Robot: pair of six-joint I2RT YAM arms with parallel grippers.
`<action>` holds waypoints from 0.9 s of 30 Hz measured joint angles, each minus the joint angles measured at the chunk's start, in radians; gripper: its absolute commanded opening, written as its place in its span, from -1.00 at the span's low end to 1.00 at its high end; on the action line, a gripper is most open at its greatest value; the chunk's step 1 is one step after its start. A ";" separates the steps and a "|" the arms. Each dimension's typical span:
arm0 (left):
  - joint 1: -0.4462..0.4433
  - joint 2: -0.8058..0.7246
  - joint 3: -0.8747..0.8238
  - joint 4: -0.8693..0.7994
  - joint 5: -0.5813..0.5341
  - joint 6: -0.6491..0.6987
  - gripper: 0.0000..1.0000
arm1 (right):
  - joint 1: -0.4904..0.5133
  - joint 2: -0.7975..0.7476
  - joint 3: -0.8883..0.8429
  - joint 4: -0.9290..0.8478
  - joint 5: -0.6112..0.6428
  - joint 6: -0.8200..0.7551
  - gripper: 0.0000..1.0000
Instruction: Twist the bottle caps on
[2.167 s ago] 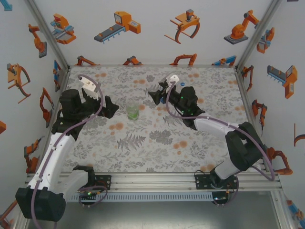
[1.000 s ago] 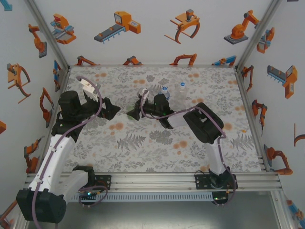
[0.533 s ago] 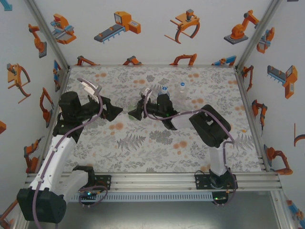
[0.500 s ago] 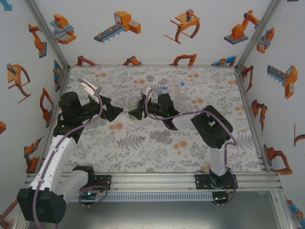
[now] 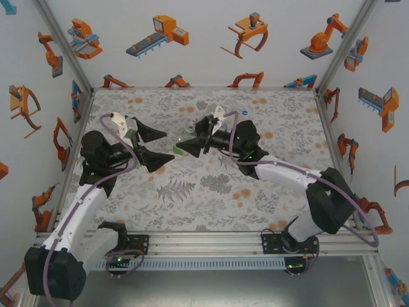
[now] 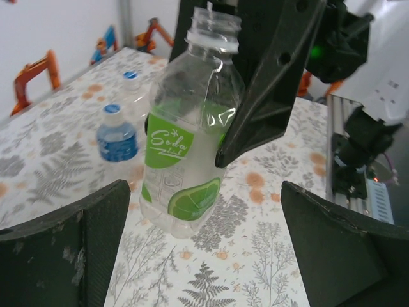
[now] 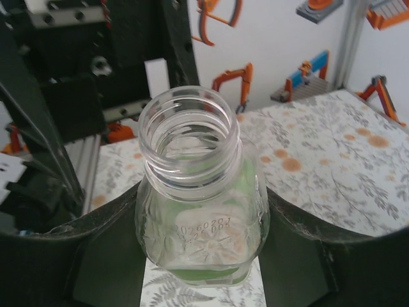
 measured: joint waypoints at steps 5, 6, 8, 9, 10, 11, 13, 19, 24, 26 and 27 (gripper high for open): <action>-0.067 0.000 0.000 0.030 0.055 0.005 0.90 | 0.034 -0.051 0.018 -0.032 -0.063 0.061 -0.77; -0.072 0.000 0.000 0.025 0.054 0.008 0.90 | 0.041 -0.053 0.025 -0.035 -0.074 0.070 -0.77; -0.076 0.000 0.000 0.017 0.054 0.014 0.90 | 0.061 -0.055 0.039 -0.044 -0.096 0.090 -0.78; -0.077 0.000 0.000 0.015 0.053 0.016 0.89 | 0.068 -0.055 0.043 -0.048 -0.103 0.097 -0.77; -0.077 0.001 0.000 0.013 0.054 0.017 0.86 | 0.077 -0.056 0.048 -0.053 -0.107 0.101 -0.77; -0.078 0.002 0.000 0.014 0.057 0.016 0.83 | 0.087 -0.057 0.053 -0.057 -0.108 0.105 -0.77; -0.082 0.008 0.000 0.018 0.069 0.014 0.77 | 0.103 -0.057 0.065 -0.064 -0.108 0.106 -0.78; -0.108 0.034 0.000 0.034 0.108 0.001 0.58 | 0.134 -0.057 0.093 -0.069 -0.069 0.091 -0.78; -0.119 0.034 0.000 0.037 0.122 0.000 0.52 | 0.140 -0.055 0.096 -0.069 -0.044 0.087 -0.79; -0.122 0.034 0.000 0.038 0.126 0.000 0.46 | 0.143 -0.048 0.096 -0.069 -0.037 0.087 -0.79; -0.123 0.034 0.000 0.038 0.127 -0.001 0.42 | 0.146 -0.044 0.096 -0.069 -0.031 0.087 -0.79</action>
